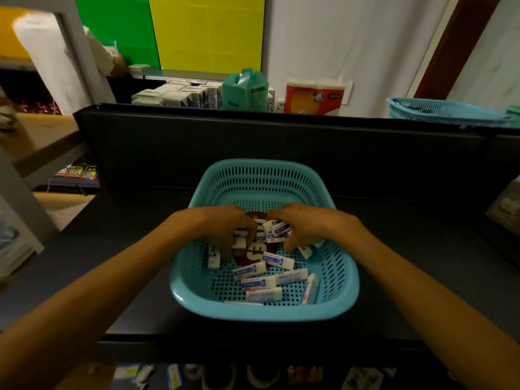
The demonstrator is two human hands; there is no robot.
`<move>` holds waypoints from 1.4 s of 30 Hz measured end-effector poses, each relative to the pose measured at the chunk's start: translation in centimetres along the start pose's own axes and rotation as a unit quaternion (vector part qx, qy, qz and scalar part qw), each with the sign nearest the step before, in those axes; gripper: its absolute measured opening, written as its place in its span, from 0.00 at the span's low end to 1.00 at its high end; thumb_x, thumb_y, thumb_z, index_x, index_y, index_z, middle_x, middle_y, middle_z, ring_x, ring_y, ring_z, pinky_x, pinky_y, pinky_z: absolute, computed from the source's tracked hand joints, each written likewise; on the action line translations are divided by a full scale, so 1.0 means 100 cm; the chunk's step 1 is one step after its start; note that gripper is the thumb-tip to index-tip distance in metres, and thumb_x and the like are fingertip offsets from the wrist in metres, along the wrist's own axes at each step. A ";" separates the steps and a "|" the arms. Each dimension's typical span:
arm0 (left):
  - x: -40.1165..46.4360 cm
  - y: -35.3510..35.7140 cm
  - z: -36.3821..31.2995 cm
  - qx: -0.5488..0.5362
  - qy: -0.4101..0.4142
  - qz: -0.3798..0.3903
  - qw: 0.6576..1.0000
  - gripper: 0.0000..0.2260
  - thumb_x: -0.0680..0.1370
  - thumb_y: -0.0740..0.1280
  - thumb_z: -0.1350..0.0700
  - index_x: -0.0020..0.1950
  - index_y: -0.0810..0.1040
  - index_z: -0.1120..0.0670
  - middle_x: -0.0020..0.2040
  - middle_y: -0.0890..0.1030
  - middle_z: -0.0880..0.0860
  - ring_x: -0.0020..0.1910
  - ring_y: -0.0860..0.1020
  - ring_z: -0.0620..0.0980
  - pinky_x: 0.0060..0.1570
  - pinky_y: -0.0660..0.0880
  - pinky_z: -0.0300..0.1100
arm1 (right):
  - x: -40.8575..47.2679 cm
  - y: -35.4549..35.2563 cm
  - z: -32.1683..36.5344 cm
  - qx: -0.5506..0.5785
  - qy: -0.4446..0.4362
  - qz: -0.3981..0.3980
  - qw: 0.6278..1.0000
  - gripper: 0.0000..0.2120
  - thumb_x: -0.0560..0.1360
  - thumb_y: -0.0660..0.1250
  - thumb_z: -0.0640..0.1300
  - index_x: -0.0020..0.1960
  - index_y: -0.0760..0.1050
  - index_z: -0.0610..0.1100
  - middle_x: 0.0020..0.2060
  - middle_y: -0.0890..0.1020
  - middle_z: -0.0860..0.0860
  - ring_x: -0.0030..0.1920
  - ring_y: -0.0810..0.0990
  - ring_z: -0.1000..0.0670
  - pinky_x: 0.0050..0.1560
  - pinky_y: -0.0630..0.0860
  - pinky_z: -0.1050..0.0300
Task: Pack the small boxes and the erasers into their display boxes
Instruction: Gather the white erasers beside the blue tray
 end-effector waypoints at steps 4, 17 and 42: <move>0.000 -0.001 -0.003 0.009 -0.005 0.007 1.000 0.20 0.65 0.76 0.59 0.46 0.71 0.40 0.51 0.69 0.44 0.52 0.72 0.49 0.48 0.75 0.44 | 0.001 0.000 0.000 0.009 0.006 0.003 1.000 0.27 0.69 0.74 0.46 0.63 0.68 0.57 0.55 0.77 0.54 0.51 0.77 0.52 0.53 0.77 0.51; 0.004 -0.001 -0.004 0.015 0.007 -0.023 1.000 0.17 0.67 0.75 0.57 0.48 0.71 0.44 0.52 0.73 0.47 0.50 0.74 0.48 0.48 0.77 0.43 | 0.001 -0.004 0.005 -0.015 0.016 -0.009 1.000 0.31 0.69 0.75 0.47 0.68 0.68 0.53 0.57 0.76 0.50 0.51 0.76 0.50 0.51 0.77 0.54; -0.004 -0.008 0.000 0.002 0.029 -0.072 0.997 0.17 0.66 0.75 0.56 0.50 0.73 0.45 0.46 0.69 0.41 0.46 0.71 0.44 0.41 0.68 0.35 | 0.006 -0.004 0.002 0.011 0.030 -0.048 0.998 0.20 0.68 0.75 0.49 0.58 0.76 0.52 0.49 0.80 0.53 0.47 0.78 0.53 0.45 0.75 0.56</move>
Point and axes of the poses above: each hand's wrist, its own x-axis towards the middle knuckle, its own y-axis out of the palm, z = x × y, the point moved 2 cm from there along x, towards the middle knuckle
